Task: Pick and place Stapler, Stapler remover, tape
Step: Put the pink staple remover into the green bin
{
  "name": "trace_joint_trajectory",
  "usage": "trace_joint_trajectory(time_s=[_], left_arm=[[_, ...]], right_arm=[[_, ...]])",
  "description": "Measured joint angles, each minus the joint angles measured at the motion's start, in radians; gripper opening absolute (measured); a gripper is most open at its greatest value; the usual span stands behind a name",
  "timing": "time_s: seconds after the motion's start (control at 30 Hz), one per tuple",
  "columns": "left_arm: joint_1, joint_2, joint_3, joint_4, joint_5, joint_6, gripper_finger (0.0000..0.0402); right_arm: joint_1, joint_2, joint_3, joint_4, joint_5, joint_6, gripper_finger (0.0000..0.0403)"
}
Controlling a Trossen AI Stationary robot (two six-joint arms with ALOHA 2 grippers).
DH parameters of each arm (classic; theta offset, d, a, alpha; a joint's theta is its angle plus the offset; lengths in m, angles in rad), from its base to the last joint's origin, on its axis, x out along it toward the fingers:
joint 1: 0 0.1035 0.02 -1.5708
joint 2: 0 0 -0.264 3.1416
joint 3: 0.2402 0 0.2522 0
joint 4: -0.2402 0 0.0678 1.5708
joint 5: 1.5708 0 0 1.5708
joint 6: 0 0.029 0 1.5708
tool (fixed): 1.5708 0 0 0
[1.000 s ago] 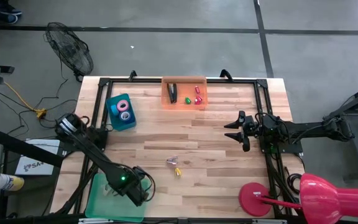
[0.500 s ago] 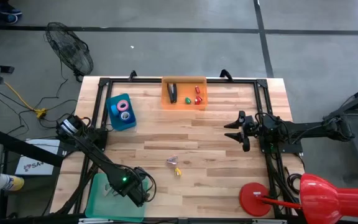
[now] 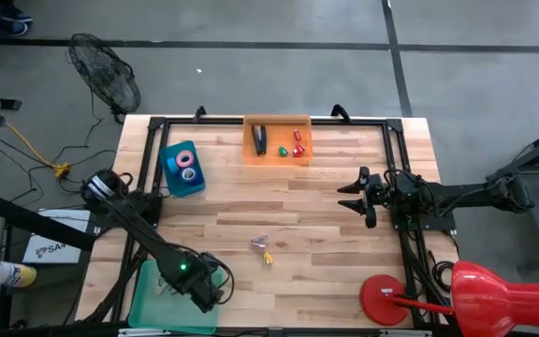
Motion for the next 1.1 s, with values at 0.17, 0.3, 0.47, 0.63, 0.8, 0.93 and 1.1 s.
trace_joint_trajectory(time_s=[0.17, 0.3, 0.47, 0.63, 0.8, 0.93, 1.1], left_arm=[[0.000, -0.031, 0.118, -0.194, -0.134, 0.054, 0.0213], [0.020, -0.033, 0.186, -0.273, -0.302, 0.216, 0.0213], [0.073, -0.033, 0.190, -0.227, -0.434, 0.481, 0.0214], [0.162, -0.033, 0.170, -0.156, -0.472, 0.660, 0.0214], [0.243, -0.033, 0.112, -0.027, -0.454, 0.856, 0.0214], [0.293, -0.033, 0.022, 0.140, -0.405, 1.007, 0.0214], [0.327, -0.032, -0.101, 0.375, -0.400, 1.157, 0.0214]], right_arm=[[0.000, 0.000, 0.000, 0.000, 0.000, 0.000, 0.0189], [0.000, 0.000, 0.000, 0.000, 0.000, 0.000, 0.0189], [0.000, 0.000, 0.000, 0.000, 0.000, 0.000, 0.0189], [0.000, 0.000, 0.000, 0.000, 0.000, 0.000, 0.0189], [0.000, 0.000, 0.000, 0.000, 0.000, 0.000, 0.0189], [0.000, 0.000, 0.000, 0.000, 0.000, 0.000, 0.0189], [0.000, 0.000, 0.000, 0.000, 0.000, 0.000, 0.0189]])
